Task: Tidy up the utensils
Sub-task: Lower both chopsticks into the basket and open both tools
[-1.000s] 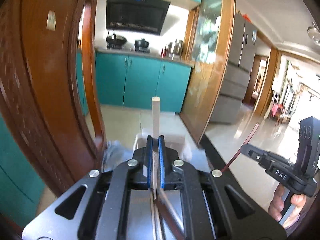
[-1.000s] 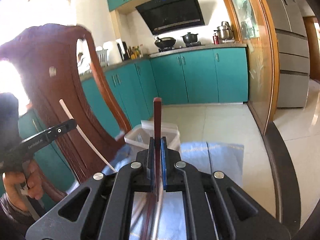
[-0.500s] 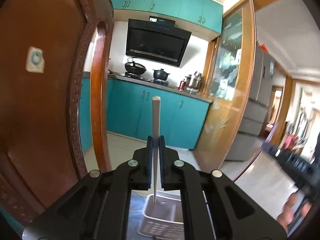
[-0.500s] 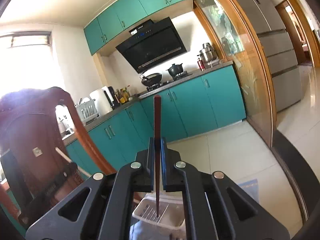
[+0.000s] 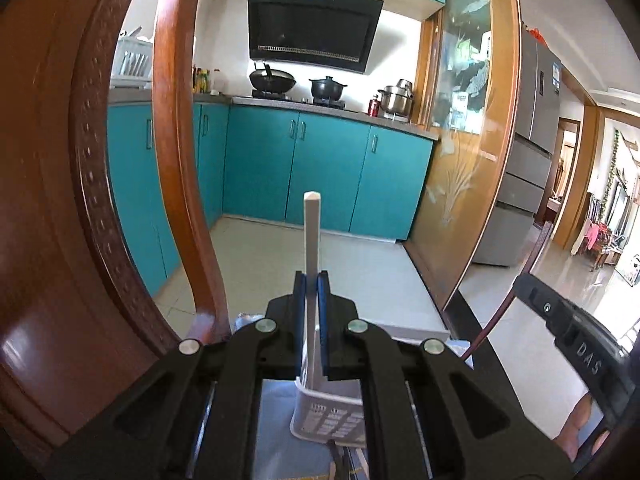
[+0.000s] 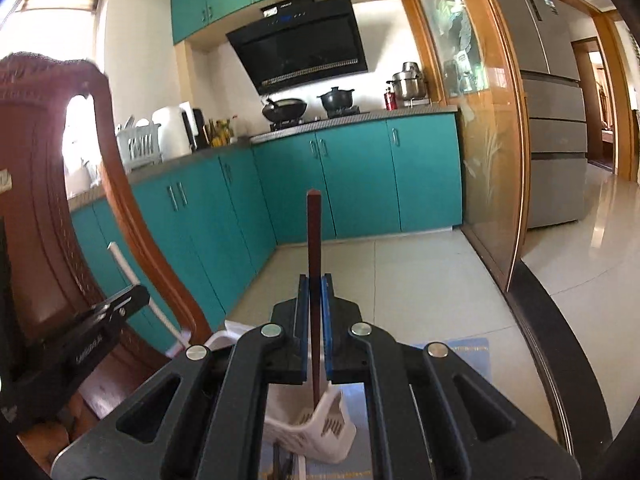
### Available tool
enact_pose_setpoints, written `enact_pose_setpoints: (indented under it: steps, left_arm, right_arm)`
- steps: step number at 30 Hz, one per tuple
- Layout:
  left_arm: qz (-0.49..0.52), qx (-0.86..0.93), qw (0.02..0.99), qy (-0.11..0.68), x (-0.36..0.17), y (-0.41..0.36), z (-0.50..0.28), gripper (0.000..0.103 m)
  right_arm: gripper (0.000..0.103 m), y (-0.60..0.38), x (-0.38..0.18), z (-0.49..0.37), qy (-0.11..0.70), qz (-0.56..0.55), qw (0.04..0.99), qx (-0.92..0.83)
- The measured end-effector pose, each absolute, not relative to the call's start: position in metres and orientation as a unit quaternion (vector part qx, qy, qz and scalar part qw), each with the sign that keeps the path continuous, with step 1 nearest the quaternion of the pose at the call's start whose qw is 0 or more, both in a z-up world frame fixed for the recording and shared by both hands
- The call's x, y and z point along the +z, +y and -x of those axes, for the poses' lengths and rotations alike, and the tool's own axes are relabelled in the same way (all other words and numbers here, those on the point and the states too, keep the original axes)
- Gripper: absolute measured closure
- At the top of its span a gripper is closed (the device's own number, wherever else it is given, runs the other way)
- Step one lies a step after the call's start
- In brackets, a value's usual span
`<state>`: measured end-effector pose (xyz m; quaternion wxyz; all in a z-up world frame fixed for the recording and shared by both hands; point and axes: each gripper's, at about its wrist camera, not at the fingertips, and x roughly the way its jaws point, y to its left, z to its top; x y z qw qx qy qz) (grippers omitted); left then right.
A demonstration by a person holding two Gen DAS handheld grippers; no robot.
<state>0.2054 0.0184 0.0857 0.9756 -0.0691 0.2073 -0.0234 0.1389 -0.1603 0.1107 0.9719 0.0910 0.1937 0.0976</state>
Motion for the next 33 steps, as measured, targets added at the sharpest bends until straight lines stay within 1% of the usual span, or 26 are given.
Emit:
enact_pose_setpoints:
  steps: [9,17,31,32,33]
  left_arm:
    - [0.060,-0.020,0.973,0.222,0.067,0.019,-0.198,0.096]
    - [0.053,-0.022,0.972,0.227,0.058,0.020,-0.189,0.096]
    - [0.055,-0.030,0.972,0.228,0.056,0.022,-0.182,0.096]
    - [0.055,-0.033,0.972,0.227,0.056,0.022,-0.181,0.096]
    - [0.056,-0.034,0.972,0.225,0.057,0.022,-0.179,0.096]
  right_arm:
    - [0.096,-0.162,0.090,-0.121,0.207,-0.079,0.969,0.108]
    - [0.096,-0.159,0.094,-0.104,0.192,-0.064,0.973,0.115]
    - [0.095,-0.162,0.089,-0.102,0.195,-0.062,0.972,0.118]
    - [0.091,-0.162,0.089,-0.100,0.193,-0.063,0.972,0.117]
    - [0.077,-0.163,0.089,-0.099,0.191,-0.064,0.972,0.117]
